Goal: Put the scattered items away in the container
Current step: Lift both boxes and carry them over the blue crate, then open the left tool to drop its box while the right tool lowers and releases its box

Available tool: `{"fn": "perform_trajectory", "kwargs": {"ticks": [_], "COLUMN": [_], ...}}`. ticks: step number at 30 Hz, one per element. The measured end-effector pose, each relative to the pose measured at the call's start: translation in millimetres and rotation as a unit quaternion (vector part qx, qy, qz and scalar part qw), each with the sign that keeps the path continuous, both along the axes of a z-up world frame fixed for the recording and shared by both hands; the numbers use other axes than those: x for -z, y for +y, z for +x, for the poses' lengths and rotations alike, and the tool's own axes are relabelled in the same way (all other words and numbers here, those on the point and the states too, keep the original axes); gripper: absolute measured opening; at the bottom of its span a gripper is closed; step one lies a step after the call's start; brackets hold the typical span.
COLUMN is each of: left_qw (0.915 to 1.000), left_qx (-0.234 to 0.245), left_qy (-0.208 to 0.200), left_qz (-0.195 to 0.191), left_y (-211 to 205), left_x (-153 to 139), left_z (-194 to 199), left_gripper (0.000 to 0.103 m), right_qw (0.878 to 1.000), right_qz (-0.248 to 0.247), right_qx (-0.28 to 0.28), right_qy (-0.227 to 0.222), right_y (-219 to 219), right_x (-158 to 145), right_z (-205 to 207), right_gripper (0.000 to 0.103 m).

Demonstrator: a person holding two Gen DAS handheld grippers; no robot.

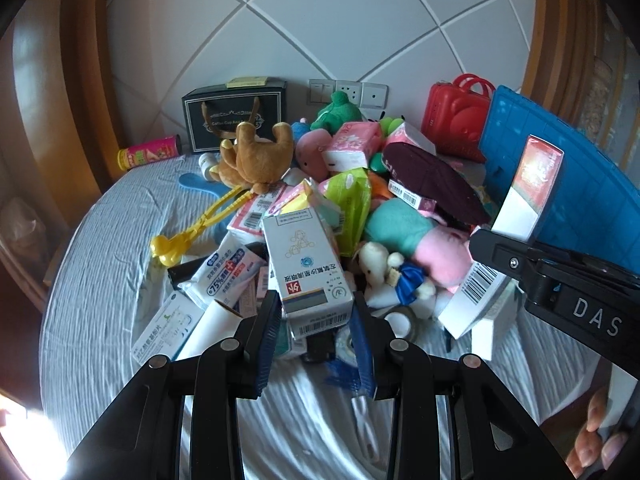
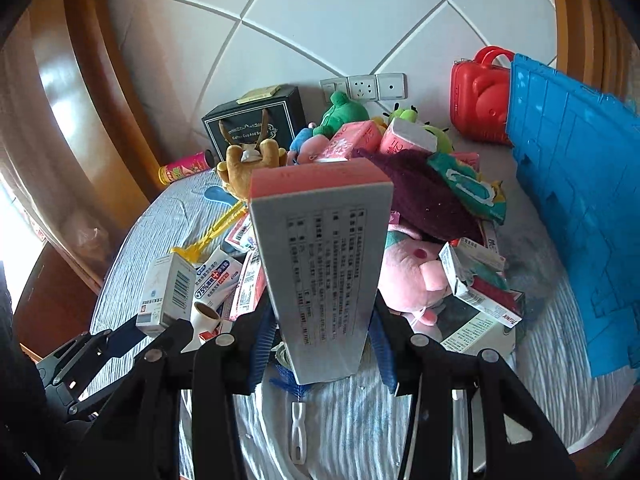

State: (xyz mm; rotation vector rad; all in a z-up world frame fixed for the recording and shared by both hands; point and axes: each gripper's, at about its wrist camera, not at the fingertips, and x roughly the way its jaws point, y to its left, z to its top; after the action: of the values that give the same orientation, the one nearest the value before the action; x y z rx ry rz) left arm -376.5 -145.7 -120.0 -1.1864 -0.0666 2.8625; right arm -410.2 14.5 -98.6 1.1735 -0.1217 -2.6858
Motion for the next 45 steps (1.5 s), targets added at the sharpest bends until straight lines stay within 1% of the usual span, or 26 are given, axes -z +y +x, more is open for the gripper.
{"fn": "perform_trajectory", "kwargs": {"ticks": [8,12,15,20,22,24,27,29,32,36,40,45], "left_qw": [0.9987,0.9973,0.9957,0.9919,0.9902,0.9883,0.9846,0.9832,0.9814,0.9781,0.9792,0.9823], "left_qx": [0.032,0.048,0.055,0.062,0.064,0.071,0.085,0.093,0.119,0.148,0.167,0.173], "left_qy": [0.039,0.056,0.074,0.111,0.124,0.135,0.153,0.157,0.15,0.146,0.113,0.062], "left_qz": [0.013,0.006,-0.001,-0.003,0.004,0.007,0.006,0.007,0.01,-0.008,-0.024,-0.036], "left_y": [35.0,68.2,102.2,182.6,221.7,264.6,332.6,376.3,438.7,506.0,551.2,575.9], "left_x": [-34.4,-52.0,-65.2,-95.0,-110.6,-127.1,-150.6,-162.2,-173.9,-176.1,-162.2,-138.4], "left_z": [10.9,12.3,10.8,1.1,-4.3,-9.9,-15.5,-19.4,-24.6,-21.0,-22.1,-27.1], "left_gripper": [0.033,0.033,0.033,0.033,0.033,0.033,0.033,0.033,0.033,0.034,0.033,0.033], "right_qw": [0.998,0.997,0.995,0.99,0.987,0.985,0.981,0.981,0.979,0.978,0.979,0.981], "right_qz": [0.011,0.006,0.002,0.002,0.006,0.011,0.025,0.029,0.022,0.019,0.014,0.015], "right_qx": [0.027,0.037,0.046,0.058,0.064,0.073,0.093,0.106,0.13,0.152,0.167,0.178], "right_qy": [0.047,0.072,0.093,0.131,0.146,0.158,0.166,0.16,0.155,0.143,0.116,0.079], "right_y": [40.9,75.6,111.2,197.1,237.0,279.4,343.1,384.1,440.2,496.4,530.1,561.3], "right_x": [-53.9,-81.2,-98.1,-128.2,-142.6,-157.2,-172.0,-176.1,-175.3,-166.9,-145.8,-122.3], "right_z": [18.9,24.7,28.3,34.5,37.5,40.8,38.4,34.1,33.3,33.5,31.8,28.6], "right_gripper": [0.044,0.044,0.044,0.044,0.043,0.04,0.04,0.04,0.04,0.04,0.04,0.04]}}
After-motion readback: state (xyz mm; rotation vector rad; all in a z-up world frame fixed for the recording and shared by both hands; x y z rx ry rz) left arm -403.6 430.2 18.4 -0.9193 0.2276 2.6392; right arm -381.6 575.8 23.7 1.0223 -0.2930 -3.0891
